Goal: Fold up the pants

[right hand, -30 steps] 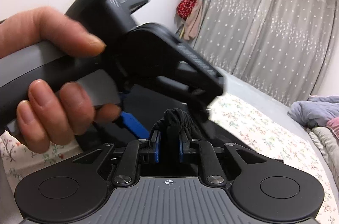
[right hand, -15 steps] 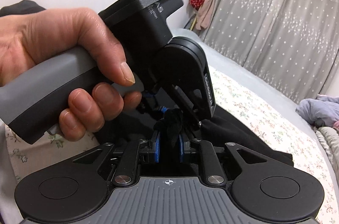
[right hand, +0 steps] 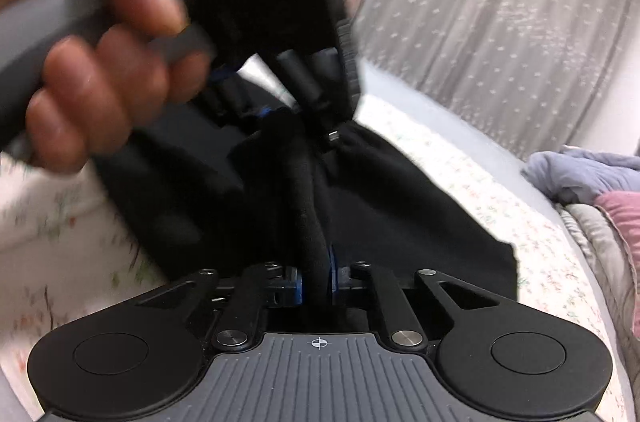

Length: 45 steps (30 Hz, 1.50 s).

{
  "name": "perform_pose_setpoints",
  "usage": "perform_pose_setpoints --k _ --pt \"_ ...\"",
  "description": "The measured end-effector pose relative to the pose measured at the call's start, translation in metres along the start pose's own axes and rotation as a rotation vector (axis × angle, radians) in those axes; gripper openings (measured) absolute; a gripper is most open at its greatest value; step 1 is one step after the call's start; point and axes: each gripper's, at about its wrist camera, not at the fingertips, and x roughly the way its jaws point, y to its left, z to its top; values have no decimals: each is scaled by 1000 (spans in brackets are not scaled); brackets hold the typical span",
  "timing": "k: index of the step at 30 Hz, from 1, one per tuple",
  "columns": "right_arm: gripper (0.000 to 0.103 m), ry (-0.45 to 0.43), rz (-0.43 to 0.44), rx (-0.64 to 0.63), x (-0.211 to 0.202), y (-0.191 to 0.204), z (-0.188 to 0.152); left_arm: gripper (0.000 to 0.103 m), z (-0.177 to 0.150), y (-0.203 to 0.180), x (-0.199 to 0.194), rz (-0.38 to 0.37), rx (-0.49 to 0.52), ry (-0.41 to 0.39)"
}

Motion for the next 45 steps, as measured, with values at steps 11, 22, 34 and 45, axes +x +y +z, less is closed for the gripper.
perform_pose_setpoints --k 11,22,34,45 --pt "51 -41 65 114 -30 7 0 41 11 9 -23 -28 -14 -21" --pt "59 -27 -72 161 -19 15 -15 40 19 12 -33 -44 -50 -44" --pt "20 -60 -34 105 -33 19 -4 40 40 22 -57 -65 -82 -39" --pt "25 -34 -341 199 -51 -23 -12 40 58 -20 -59 -128 -45 -16"
